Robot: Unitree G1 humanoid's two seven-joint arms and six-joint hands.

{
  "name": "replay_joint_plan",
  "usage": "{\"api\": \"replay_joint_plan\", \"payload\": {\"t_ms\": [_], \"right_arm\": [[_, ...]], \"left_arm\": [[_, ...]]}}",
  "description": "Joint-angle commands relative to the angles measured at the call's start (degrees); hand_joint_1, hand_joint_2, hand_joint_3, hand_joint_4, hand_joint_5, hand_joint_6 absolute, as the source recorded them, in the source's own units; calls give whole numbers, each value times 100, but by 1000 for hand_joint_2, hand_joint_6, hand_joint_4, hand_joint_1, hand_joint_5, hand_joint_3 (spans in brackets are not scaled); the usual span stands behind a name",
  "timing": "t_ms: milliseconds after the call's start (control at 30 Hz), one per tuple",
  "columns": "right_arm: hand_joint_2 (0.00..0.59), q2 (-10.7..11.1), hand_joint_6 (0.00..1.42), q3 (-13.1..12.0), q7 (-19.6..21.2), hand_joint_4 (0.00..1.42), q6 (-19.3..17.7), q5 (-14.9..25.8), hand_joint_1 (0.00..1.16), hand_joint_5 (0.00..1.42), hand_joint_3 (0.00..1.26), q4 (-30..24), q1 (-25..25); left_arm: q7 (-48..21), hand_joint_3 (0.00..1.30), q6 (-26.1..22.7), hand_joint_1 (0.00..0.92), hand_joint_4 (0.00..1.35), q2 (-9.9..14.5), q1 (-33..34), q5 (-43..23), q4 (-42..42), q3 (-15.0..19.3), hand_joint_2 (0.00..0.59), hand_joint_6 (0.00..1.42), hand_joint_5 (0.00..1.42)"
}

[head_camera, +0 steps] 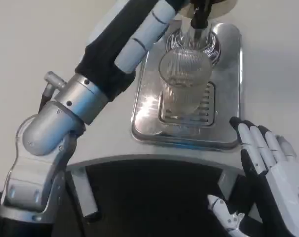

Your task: Grasp the cup under the faucet to collect the drink, then remove the cup.

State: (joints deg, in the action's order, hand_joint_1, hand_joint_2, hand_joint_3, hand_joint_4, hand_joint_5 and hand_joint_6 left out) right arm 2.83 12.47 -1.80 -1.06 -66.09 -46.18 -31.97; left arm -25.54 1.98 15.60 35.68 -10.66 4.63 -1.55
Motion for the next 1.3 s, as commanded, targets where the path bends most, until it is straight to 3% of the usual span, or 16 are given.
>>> {"api": "replay_joint_plan", "payload": {"t_ms": [33,700,1000,1300], "right_arm": [[461,-1,0,-18,127,0,-11,21,280,0,0,-25,-79],[475,-30,0,-34,138,0,26,107,286,0,0,25,8],[460,-147,0,-27,106,0,90,223,357,0,0,29,86],[457,-331,0,3,61,0,283,346,450,0,0,41,145]], "left_arm": [[-168,0,59,0,0,81,119,154,-140,-116,208,0,0],[-269,0,180,0,0,199,148,433,-95,-221,212,0,0],[-258,0,920,0,0,543,166,1271,-241,-483,210,0,0],[-256,0,1390,0,0,641,163,1591,-415,-617,210,0,0]]}}
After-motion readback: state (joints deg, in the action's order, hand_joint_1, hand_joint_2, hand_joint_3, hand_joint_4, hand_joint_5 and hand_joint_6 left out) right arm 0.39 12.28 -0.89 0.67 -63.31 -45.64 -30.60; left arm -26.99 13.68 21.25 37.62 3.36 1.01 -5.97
